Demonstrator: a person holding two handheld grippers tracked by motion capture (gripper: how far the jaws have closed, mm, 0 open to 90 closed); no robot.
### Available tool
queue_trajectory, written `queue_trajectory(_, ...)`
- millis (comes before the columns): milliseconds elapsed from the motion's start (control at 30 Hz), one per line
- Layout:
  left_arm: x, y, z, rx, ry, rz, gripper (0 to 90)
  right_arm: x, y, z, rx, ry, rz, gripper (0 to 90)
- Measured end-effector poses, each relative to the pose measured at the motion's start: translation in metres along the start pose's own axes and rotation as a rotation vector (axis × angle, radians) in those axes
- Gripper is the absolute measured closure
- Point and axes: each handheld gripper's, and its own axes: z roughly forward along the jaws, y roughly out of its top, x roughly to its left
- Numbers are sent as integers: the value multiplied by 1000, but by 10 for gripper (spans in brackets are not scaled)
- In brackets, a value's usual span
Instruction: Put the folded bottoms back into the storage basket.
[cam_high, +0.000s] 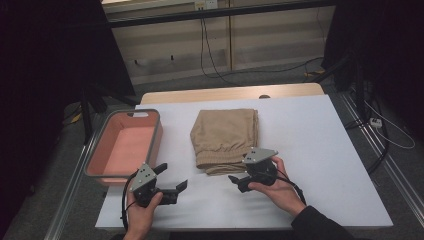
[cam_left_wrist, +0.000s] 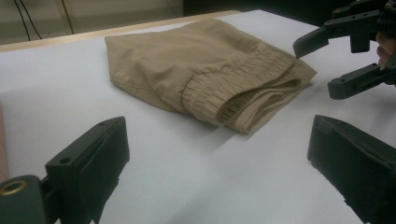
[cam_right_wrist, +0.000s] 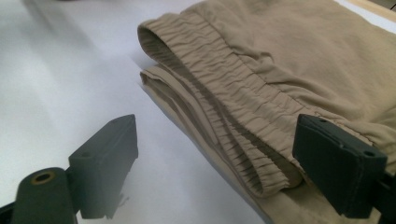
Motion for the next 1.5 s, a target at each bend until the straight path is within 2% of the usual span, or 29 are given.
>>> queue_trajectory(100,0,0,1,9,-3,4,56,0,5,5,30,-14,-18,115)
queue_trajectory(133,-1,-1,2,18,-6,4,56,-1,11,9,70,1,-51,114)
queue_trajectory(200,-1,-1,3,20,-8,7,56,-2,12,11,74,8,-55,120)
queue_trajectory(367,0,-1,2,17,-9,5,56,-5,22,28,140,53,-108,197)
queue_trajectory(400,0,-1,2,17,-9,5,56,-5,22,28,140,53,-108,197)
queue_trajectory(467,0,-1,2,19,-10,8,56,-5,23,31,162,54,-140,230)
queue_trajectory(567,-1,-1,3,23,-12,6,56,-10,31,30,152,83,-169,283)
queue_trajectory(767,-1,-1,2,21,-12,7,56,-16,36,35,172,104,-213,347)
queue_trajectory(833,0,-1,2,20,-12,7,56,-15,35,37,173,111,-230,363)
queue_trajectory(900,-1,-1,3,30,-17,4,56,-12,32,41,200,105,-260,367)
queue_trajectory(1033,-1,-1,3,30,-19,6,57,-7,30,43,215,109,-306,447)
queue_trajectory(1100,-1,-1,2,30,-19,8,56,-6,30,44,225,105,-312,447)
queue_trajectory(1233,-1,-1,3,32,-21,6,56,-6,26,46,254,107,-361,429)
queue_trajectory(1400,-1,-2,4,34,-25,7,57,-9,25,48,250,130,-359,429)
queue_trajectory(1500,-1,-2,4,38,-19,8,57,-10,26,49,267,141,-363,432)
